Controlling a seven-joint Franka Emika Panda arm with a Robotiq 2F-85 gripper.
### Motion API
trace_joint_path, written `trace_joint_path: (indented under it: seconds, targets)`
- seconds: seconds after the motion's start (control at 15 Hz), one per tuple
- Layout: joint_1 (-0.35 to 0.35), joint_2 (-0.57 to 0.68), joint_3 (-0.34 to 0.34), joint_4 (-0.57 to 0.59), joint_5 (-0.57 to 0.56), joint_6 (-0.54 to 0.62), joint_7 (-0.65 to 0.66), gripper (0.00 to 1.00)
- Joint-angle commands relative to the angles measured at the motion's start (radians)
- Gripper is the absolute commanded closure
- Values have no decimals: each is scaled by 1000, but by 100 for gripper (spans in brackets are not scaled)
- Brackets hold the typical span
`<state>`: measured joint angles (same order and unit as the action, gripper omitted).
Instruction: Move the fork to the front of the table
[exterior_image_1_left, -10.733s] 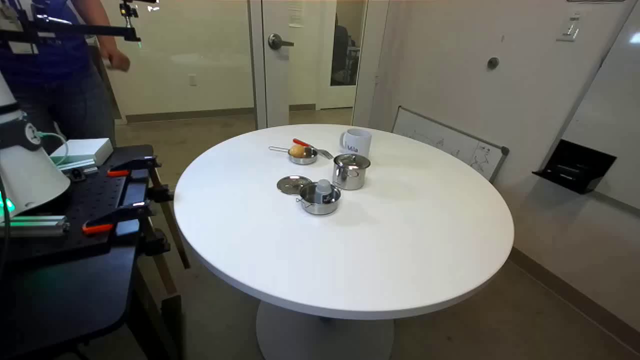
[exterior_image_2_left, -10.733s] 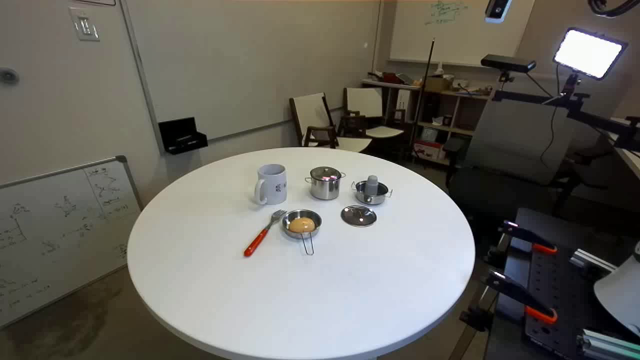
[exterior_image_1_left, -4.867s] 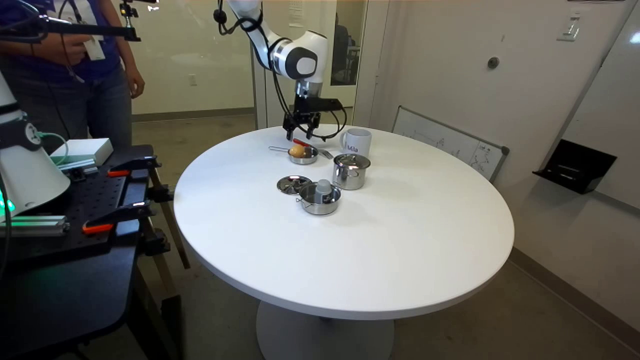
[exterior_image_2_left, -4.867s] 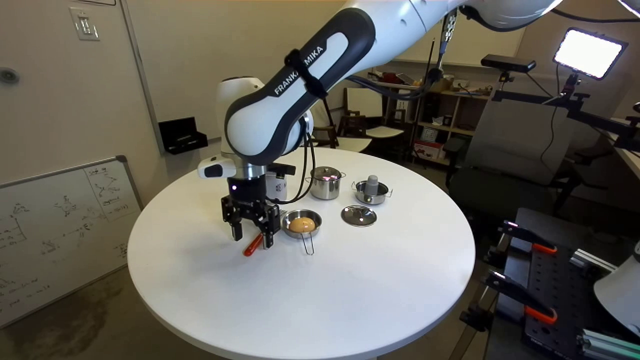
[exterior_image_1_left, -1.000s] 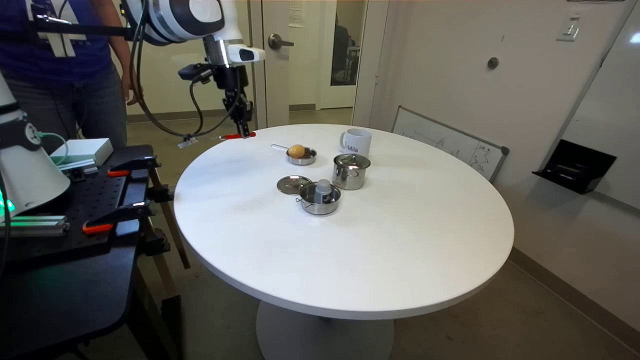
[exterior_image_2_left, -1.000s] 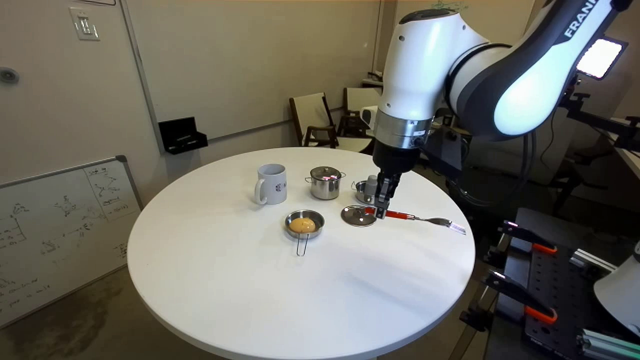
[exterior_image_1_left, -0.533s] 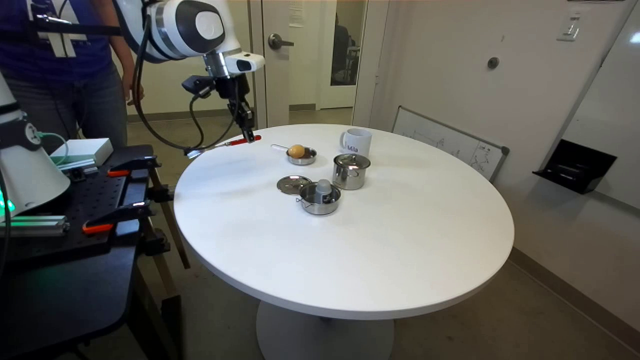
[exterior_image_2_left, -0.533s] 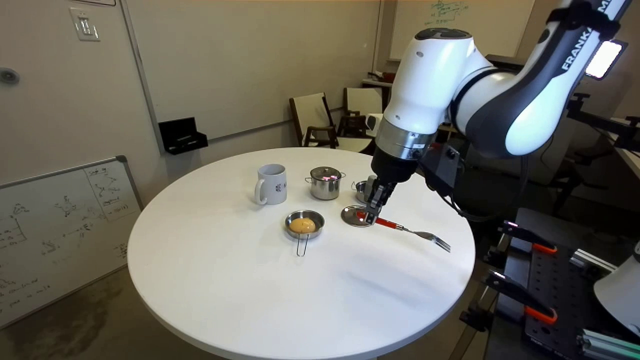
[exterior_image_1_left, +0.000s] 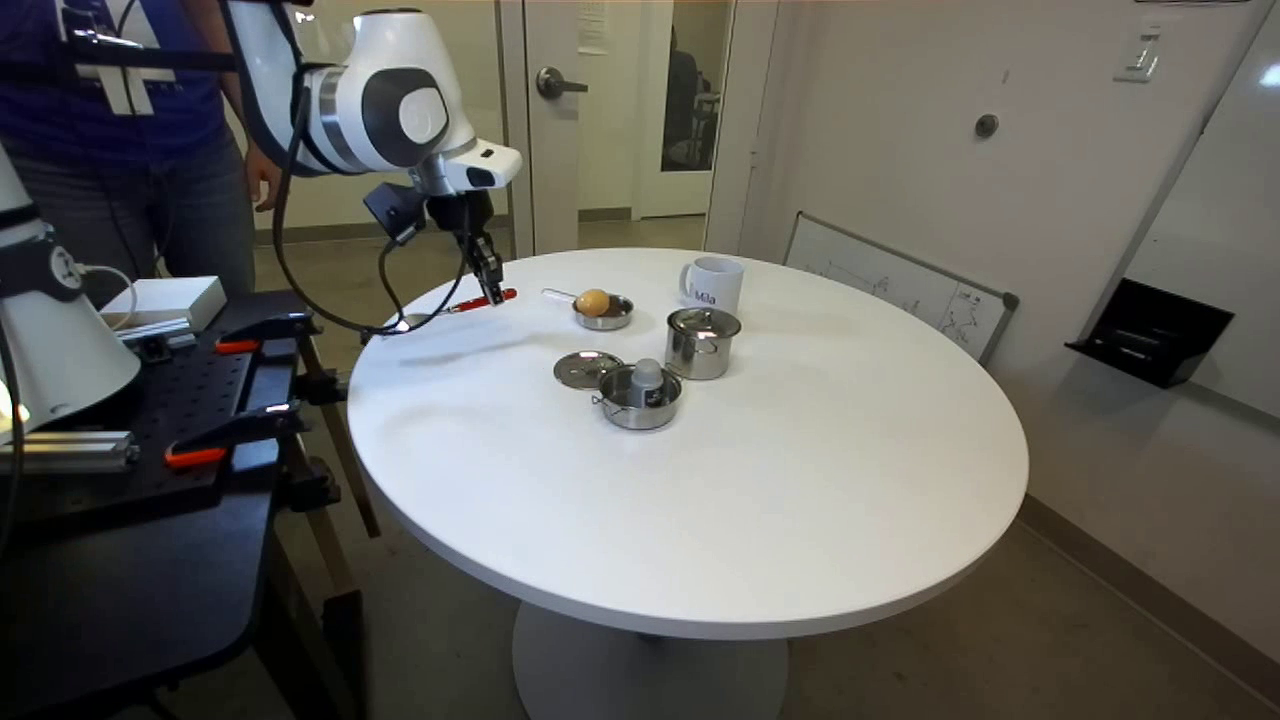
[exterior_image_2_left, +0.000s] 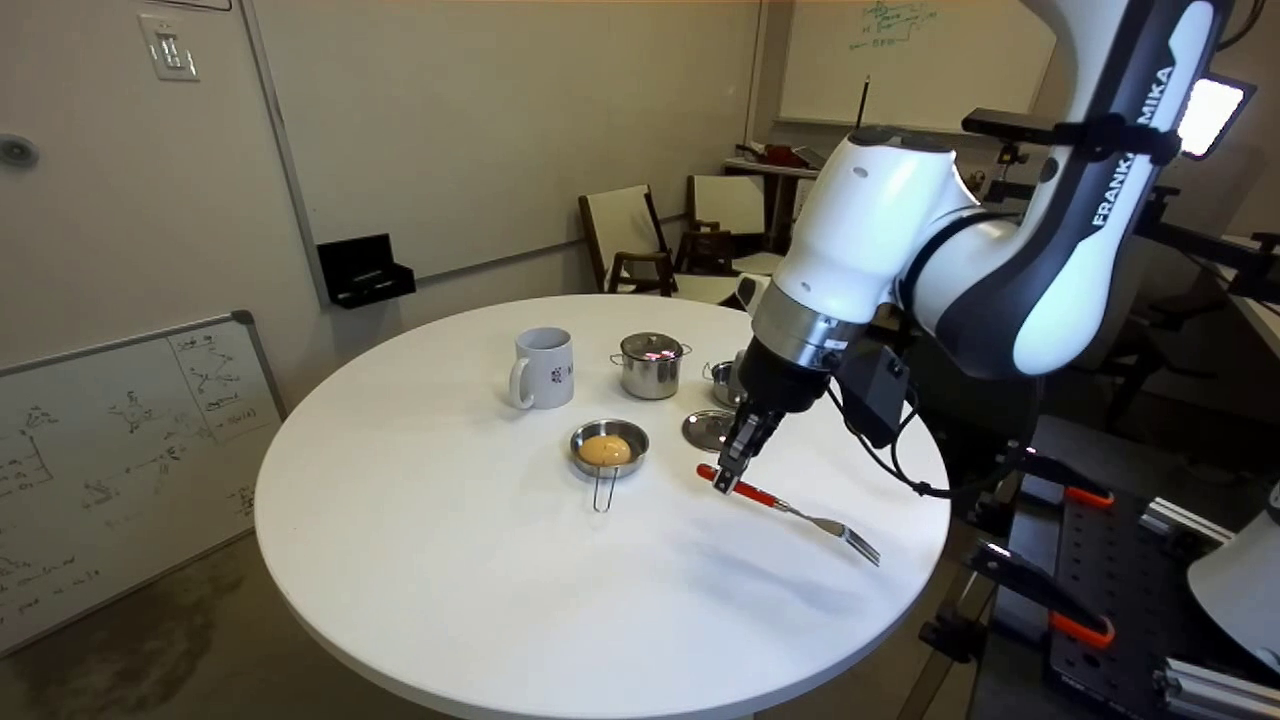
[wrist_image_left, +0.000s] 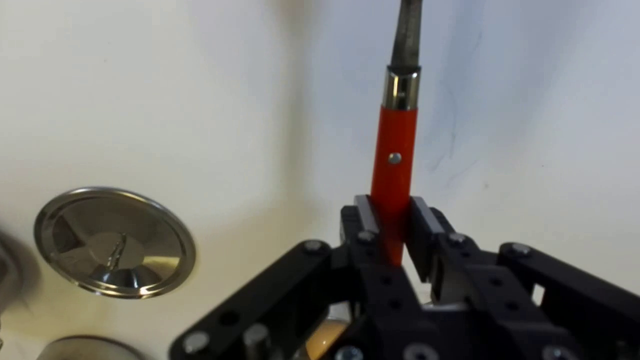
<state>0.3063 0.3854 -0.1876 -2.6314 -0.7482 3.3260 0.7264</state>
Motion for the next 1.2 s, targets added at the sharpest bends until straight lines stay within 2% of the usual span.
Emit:
trace_joint_path:
  seconds: [0.0,0.27,0.33,0.4,0.47,0.87,1.0,1.13]
  targets:
    - [41,107,-54,30,44,118,7,95]
    - [52,126,-81,12,65,135,-7,95]
    - [55,125,-82,11,62,133,-8,88]
    - [49,123,-79,12,53,125,-10,55]
    - [48,121,-77,13,50,122,-11,54]
    - [96,64,-118,-4,55,81,-24,12]
    - [114,-3,-127,-19,42,16,-20,0]
    - [73,-90,-72,-30,-10,-85,-17,0]
